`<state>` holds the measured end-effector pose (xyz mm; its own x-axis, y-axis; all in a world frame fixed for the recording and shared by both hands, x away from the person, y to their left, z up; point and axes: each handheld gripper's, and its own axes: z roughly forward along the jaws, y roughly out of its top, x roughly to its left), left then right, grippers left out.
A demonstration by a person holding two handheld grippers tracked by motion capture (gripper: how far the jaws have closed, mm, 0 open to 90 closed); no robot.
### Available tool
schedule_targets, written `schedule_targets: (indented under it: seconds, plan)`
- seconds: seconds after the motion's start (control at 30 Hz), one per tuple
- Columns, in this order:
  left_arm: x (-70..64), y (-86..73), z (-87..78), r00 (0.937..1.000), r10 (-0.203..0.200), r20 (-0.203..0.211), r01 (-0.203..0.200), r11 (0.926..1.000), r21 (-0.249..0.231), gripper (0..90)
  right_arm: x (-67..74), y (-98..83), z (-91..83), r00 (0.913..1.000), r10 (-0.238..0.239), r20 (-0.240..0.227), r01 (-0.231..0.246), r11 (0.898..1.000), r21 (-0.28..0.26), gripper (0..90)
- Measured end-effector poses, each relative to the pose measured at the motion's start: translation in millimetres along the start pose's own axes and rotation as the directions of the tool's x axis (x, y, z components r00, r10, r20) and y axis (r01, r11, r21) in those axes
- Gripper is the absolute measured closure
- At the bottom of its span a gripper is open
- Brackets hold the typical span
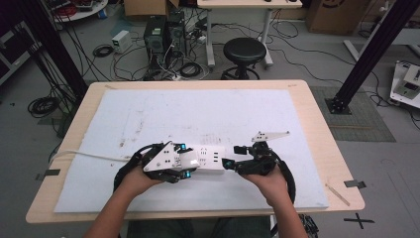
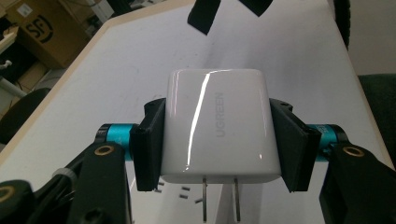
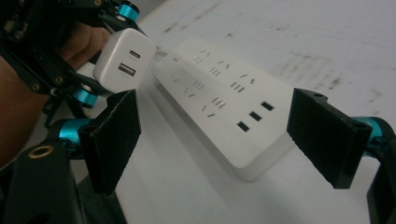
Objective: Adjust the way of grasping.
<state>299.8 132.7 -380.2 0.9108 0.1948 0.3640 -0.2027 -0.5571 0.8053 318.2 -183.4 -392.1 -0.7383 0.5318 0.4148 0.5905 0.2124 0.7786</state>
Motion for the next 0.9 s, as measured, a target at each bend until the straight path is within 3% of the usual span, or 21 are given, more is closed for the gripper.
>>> schedule_targets:
  seconds: [0.2,0.3,0.47,0.67,0.77,0.83,0.9]
  plan:
    - [-5.8,3.1,4.4,0.9991,0.04,-0.013,-0.04,0.9991,-0.01,42.4,3.2,-0.3,11.2,0.9943,0.057,-0.09,-0.058,0.998,-0.012,17.7]
    - [-7.9,5.2,5.9,0.9975,0.069,-0.019,-0.069,0.9975,-0.013,42.4,5.2,-0.4,15.9,0.9898,0.061,-0.128,-0.063,0.998,-0.012,17.7]
    - [-12.3,8.1,10.6,0.9921,0.119,-0.04,-0.12,0.9927,-0.016,42.4,7.9,-1.2,23.8,0.9749,0.094,-0.202,-0.099,0.995,-0.015,17.7]
    - [-17.9,10.9,15.1,0.9852,0.164,-0.05,-0.164,0.9864,-0.006,42.4,10.2,-2.5,32.5,0.9591,0.119,-0.257,-0.123,0.992,0.001,17.7]
    - [-20.3,12.5,16.5,0.9837,0.172,-0.054,-0.173,0.9848,-0.016,42.4,10.7,-3.6,37.5,0.9489,0.133,-0.286,-0.138,0.99,0.003,17.8]
    - [-21.0,13.5,17.2,0.9835,0.174,-0.049,-0.175,0.9841,-0.028,42.4,10.7,-3.9,40.4,0.9467,0.136,-0.292,-0.14,0.99,0.008,18.1]
    - [-21.9,14.9,17.4,0.9826,0.178,-0.052,-0.18,0.9831,-0.031,42.4,10.9,-4.2,43.5,0.9411,0.139,-0.308,-0.14,0.99,0.016,22.1]
